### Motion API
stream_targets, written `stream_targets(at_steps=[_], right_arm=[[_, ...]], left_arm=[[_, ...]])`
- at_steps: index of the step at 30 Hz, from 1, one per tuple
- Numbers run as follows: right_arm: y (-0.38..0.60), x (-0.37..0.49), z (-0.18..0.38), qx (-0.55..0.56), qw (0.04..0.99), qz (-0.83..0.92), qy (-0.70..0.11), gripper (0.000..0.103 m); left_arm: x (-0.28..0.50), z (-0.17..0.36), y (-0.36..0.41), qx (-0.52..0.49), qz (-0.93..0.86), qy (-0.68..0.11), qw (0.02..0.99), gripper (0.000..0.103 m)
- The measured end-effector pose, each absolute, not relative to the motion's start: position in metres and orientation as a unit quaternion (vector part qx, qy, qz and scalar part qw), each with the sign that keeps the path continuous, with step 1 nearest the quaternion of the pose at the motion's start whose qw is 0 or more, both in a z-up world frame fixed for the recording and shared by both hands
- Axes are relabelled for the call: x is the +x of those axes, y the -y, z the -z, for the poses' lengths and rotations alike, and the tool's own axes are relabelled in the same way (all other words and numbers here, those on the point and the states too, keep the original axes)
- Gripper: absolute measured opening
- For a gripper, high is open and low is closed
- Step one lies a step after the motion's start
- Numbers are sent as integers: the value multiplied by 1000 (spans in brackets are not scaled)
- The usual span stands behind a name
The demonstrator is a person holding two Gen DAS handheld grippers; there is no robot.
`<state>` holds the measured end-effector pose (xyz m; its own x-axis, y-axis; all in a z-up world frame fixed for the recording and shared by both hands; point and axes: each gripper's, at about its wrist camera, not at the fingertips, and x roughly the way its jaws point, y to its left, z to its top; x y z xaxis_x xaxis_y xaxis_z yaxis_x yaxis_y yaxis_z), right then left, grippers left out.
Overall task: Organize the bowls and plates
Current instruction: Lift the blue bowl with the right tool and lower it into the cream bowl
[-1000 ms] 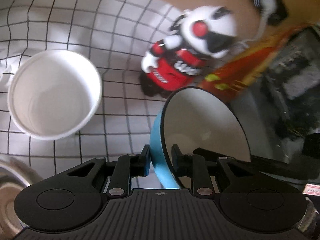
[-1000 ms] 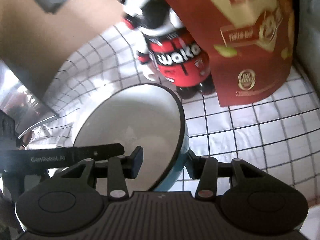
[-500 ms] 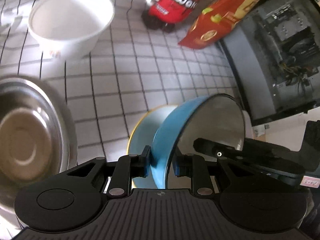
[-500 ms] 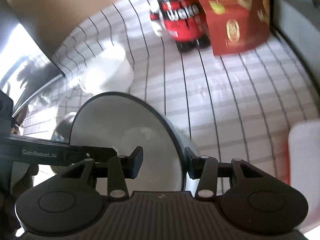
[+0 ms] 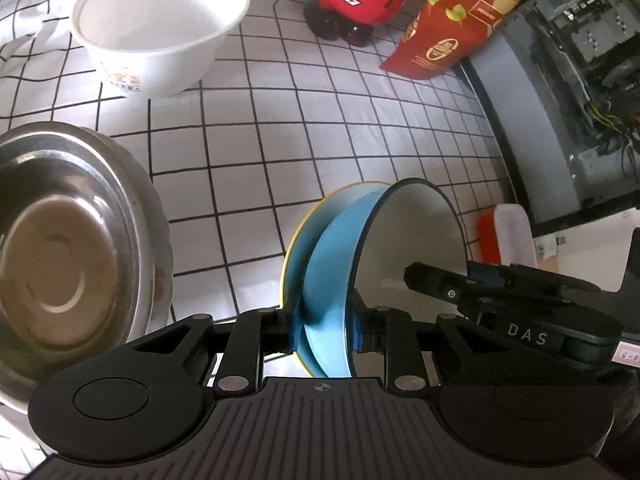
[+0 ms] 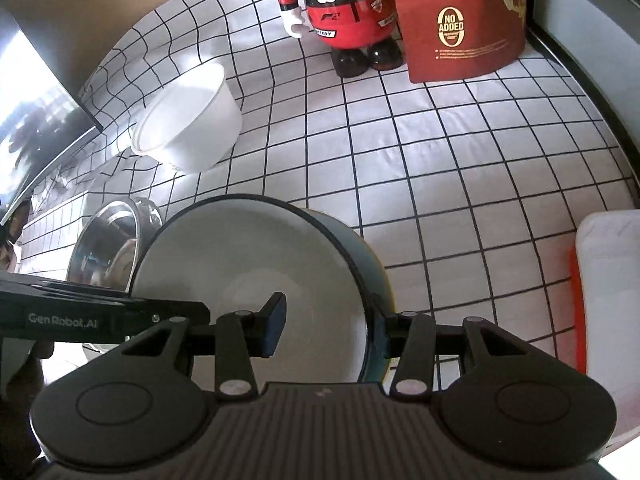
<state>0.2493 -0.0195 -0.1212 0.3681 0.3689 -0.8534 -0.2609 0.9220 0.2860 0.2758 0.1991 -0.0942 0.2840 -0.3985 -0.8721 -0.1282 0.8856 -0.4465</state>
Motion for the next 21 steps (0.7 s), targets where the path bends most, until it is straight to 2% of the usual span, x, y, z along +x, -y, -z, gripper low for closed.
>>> stream_targets(at_steps=[12,16,21], right_arm=[[16,245,118,35,830,-192,-522,45],[16,243,115,27,837,-189,-514,46],[16,238,107,14,847,-185,-499,47]], left_arm=[[269,85,-197,-202,100,-591,775,28],[267,73,-198,-182,100,-572,793,22],[267,68,-197,-166,100,-559,806,21]])
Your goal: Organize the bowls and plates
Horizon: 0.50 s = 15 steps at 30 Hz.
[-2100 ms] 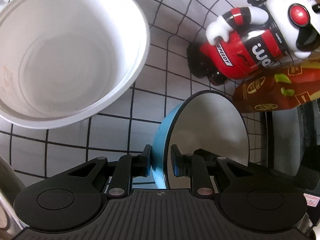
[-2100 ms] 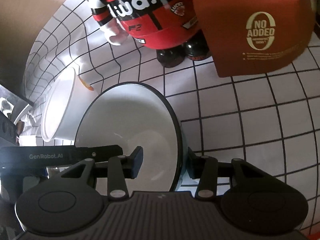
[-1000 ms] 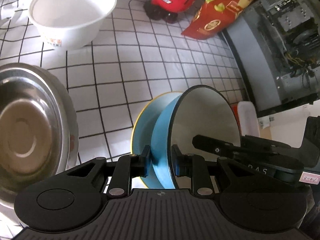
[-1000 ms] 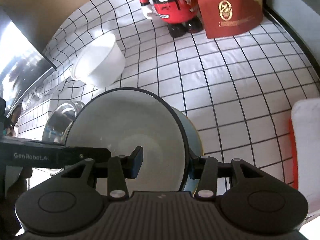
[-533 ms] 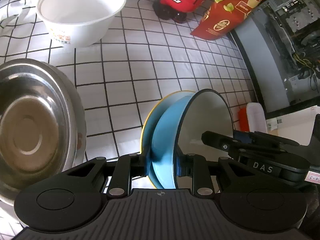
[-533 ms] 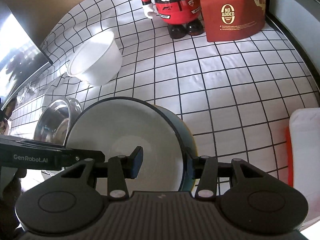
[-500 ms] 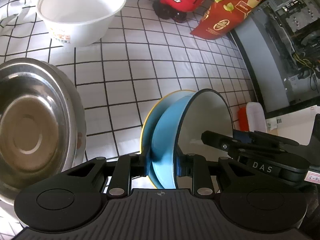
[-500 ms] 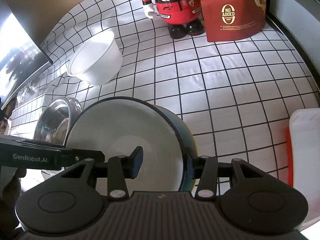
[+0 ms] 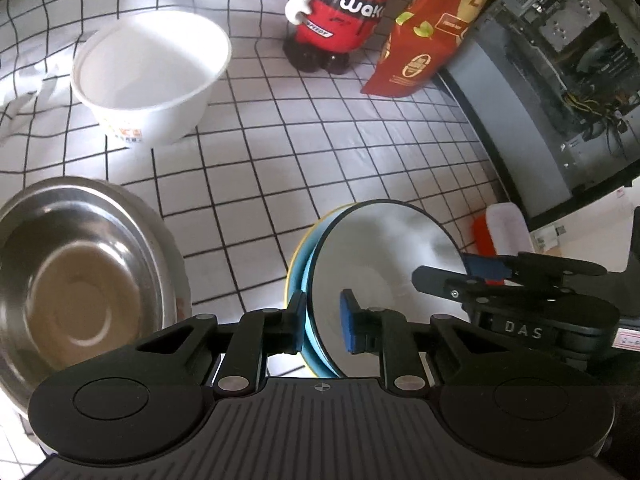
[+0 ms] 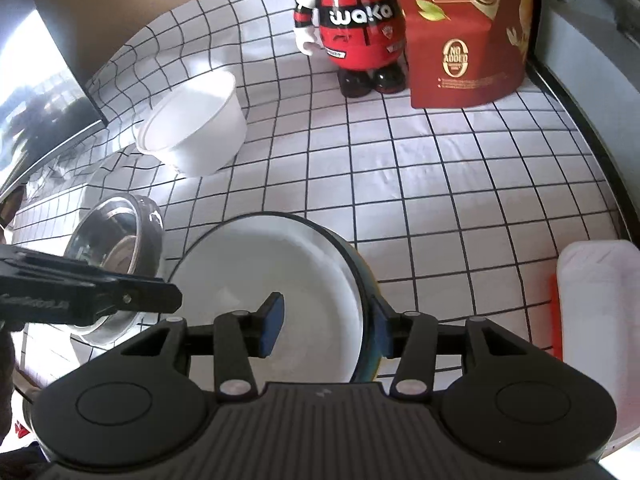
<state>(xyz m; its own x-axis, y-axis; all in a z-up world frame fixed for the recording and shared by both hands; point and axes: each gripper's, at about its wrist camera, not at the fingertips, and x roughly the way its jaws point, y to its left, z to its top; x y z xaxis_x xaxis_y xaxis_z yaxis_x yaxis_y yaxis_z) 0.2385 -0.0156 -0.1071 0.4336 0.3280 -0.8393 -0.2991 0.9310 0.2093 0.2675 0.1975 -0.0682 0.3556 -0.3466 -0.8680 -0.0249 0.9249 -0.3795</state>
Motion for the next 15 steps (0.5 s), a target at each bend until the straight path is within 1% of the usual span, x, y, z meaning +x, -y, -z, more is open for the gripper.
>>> stream_targets(at_steps=[3,4,9,11,15], right_arm=[[19,237,106,21,849,-182,-495,47],[21,236,104,21,853,-178,-489,47],[30,229,100,2,878,-135,-459,48],[35,231,108,18,869,-130,-476,49],[45,238,137,90,828,-149,-532,50]], left_arm=[[268,71,-195,-135,84,-559,814,21],[268,71,-195,-125,82,-556,817,24],[272,76,-194,-115,78,-553,822,25],[276,80,-193,-109,75,-556,821,29],[284,88,-195,-115,69,-564,815,37]])
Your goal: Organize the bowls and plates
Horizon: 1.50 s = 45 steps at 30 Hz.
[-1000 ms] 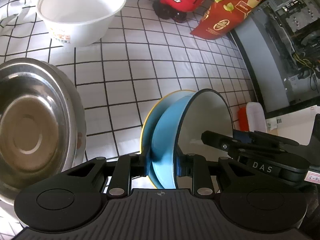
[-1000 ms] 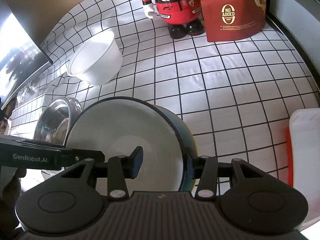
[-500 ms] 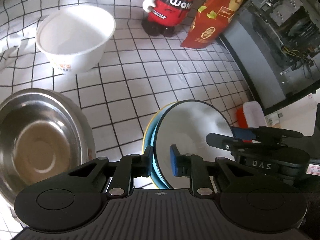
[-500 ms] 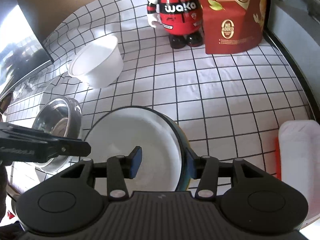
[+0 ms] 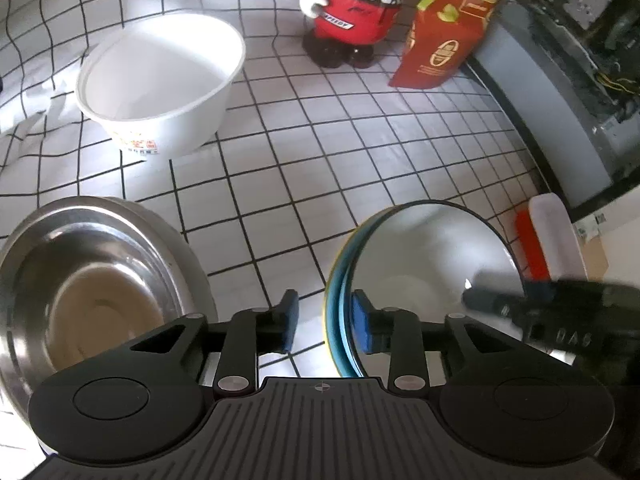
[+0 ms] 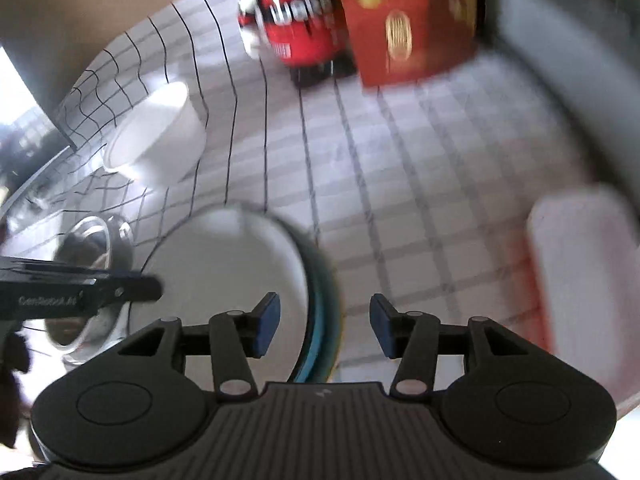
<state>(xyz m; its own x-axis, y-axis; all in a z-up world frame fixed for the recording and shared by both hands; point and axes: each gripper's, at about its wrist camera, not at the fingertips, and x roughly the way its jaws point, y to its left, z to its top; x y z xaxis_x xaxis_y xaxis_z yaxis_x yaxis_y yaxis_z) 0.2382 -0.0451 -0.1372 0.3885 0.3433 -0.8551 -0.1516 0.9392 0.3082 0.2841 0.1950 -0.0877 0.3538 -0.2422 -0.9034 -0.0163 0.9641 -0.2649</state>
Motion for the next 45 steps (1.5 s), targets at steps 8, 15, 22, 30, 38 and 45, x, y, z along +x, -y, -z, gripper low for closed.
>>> stream_targets(at_steps=[8,15,22,30,38,45], right_arm=[[42,237,159,116,796,-190,-562,50],[37,241,160,103,783,-216,-575,49],[34,251,158,89,782,-231,-571,48],[12,289,146,48,807,-240,-538,48],[12,305,156,41,795,-219,-565,48],[14,296,147,28,799,-213,-561,48]], left_arm=[[275,86,-189,-74,85,-528,842,38],[290,106,-189,-120,82,-557,818,34],[297,121,-188,-163,81,-571,801,31],[308,114,-201,-179,54,-563,805,31],[308,115,-209,-240,69,-556,793,31],[306,112,-212,-244,75,-557,790,30]])
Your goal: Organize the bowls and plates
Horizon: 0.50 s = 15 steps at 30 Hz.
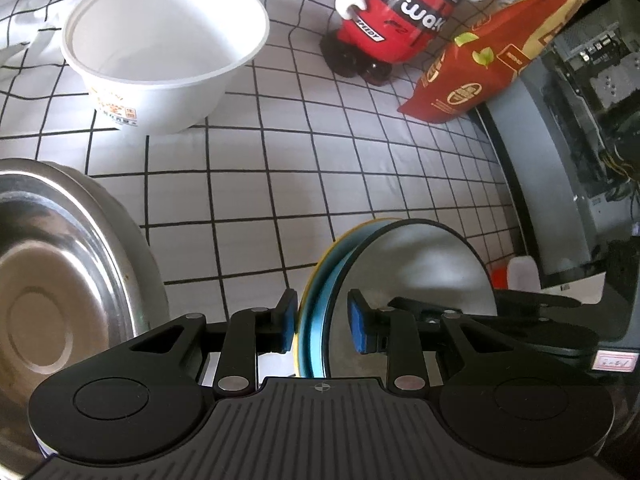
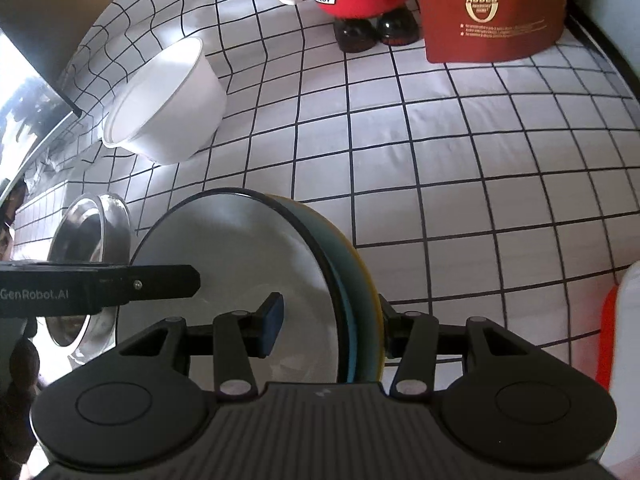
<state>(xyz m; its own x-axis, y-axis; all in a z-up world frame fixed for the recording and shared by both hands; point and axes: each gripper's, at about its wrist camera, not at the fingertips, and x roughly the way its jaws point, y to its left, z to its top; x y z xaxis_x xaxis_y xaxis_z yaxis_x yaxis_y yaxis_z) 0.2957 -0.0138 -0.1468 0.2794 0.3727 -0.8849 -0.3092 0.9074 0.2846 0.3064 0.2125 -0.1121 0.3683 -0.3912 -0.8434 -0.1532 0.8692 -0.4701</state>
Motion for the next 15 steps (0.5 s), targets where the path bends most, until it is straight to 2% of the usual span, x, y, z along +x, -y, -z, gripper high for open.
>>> stream_targets(at_steps=[15], right_arm=[[12,288,146,86,794,-202,-568,55]], left_arm=[[304,107,-226,-255,54,-547,796,32]])
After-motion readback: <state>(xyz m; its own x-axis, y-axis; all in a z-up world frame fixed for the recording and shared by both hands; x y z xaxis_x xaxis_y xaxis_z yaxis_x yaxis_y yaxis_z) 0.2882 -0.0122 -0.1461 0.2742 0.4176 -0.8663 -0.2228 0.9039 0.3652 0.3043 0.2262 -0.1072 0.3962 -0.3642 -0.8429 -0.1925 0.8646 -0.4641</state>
